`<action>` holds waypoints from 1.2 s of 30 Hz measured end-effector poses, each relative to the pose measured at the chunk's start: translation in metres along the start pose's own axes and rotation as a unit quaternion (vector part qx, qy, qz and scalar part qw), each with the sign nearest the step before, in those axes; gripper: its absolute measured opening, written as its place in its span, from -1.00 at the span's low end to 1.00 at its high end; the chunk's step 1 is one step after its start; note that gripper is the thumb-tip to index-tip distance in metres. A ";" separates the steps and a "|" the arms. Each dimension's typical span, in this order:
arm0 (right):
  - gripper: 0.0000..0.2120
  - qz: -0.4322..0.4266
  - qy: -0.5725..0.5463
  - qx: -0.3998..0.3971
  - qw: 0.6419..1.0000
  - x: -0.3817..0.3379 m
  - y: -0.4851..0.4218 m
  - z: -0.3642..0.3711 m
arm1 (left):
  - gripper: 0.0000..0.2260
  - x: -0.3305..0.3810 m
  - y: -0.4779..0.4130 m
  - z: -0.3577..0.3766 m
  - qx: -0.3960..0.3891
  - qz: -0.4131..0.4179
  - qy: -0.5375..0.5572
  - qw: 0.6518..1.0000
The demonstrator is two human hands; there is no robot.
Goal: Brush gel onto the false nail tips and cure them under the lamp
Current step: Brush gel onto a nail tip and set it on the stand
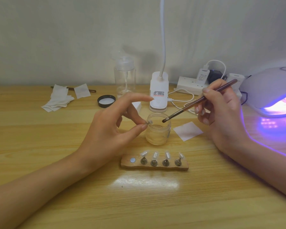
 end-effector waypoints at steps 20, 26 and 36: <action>-0.84 -0.137 0.068 -0.155 0.976 -0.042 -0.004 0.012 | -0.60 0.001 0.000 0.000 0.000 0.002 -0.005 1.000; -0.83 -0.089 0.016 -0.100 0.991 -0.033 -0.009 0.001 | -0.59 0.001 0.000 0.000 0.000 0.003 -0.009 1.000; -0.87 0.113 -0.075 -0.077 0.988 0.025 0.009 0.024 | -0.56 -0.002 -0.002 0.001 -0.002 -0.005 0.001 1.000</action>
Point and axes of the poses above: each hand's wrist, its own y-axis away from the middle knuckle, its own z-axis out of the palm, x = y × z, the point moved 9 cm from there along -y, towards the middle knuckle, and after that the axes turned 3 degrees about -y, right-handed, at the moved point
